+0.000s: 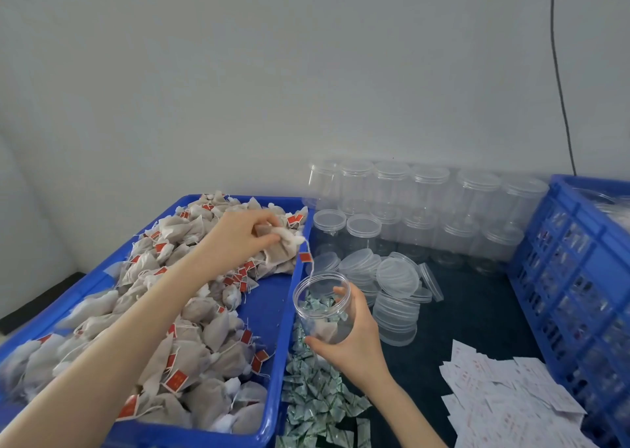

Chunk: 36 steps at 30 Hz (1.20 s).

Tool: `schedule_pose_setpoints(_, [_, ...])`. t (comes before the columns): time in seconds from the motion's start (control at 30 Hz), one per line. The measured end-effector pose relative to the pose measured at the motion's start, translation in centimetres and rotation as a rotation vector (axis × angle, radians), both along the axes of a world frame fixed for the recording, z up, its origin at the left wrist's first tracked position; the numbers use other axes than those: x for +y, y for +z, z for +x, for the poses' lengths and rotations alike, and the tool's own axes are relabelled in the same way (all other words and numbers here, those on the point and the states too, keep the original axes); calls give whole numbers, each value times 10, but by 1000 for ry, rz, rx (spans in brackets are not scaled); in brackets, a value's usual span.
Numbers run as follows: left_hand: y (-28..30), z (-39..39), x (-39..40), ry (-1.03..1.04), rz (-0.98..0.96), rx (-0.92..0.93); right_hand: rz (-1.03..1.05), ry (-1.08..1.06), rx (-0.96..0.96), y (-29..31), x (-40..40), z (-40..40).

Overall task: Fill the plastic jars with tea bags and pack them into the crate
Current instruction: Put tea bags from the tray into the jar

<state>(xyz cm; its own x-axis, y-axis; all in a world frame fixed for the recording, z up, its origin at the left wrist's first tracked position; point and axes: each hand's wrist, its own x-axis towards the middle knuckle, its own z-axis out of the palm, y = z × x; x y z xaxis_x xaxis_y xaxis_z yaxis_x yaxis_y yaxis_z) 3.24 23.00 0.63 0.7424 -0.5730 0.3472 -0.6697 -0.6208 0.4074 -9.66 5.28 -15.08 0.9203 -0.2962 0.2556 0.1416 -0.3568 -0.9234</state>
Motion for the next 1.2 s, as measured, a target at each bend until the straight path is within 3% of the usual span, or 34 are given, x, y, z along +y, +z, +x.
schedule_pose_setpoints(0.17, [25, -18, -17, -51, -141, -18, -4, -11, -4, -1, 0, 1])
schedule_pose_setpoints(0.27, [25, -26, -28, -103, -96, 0, 2, -20, -17, -2, -1, 1])
schedule_pose_setpoints(0.5, [-4, -37, -54, -233, 372, 18, 6, -55, -39, -1, -5, 1])
schedule_pose_setpoints(0.73, [-29, -48, -91, -404, 681, 77, 72, -15, -42, -2, -5, 1])
schedule_pose_setpoints(0.93, [-28, -45, -101, -518, 866, 231, 75, -33, -84, 0, -4, -3])
schedule_pose_setpoints(1.03, [-22, -44, -97, -533, 834, 250, 70, -33, -73, -2, -4, -2])
schedule_pose_setpoints(1.2, [-2, -28, -63, -479, 420, 348, 54, -18, -37, -5, -5, 1])
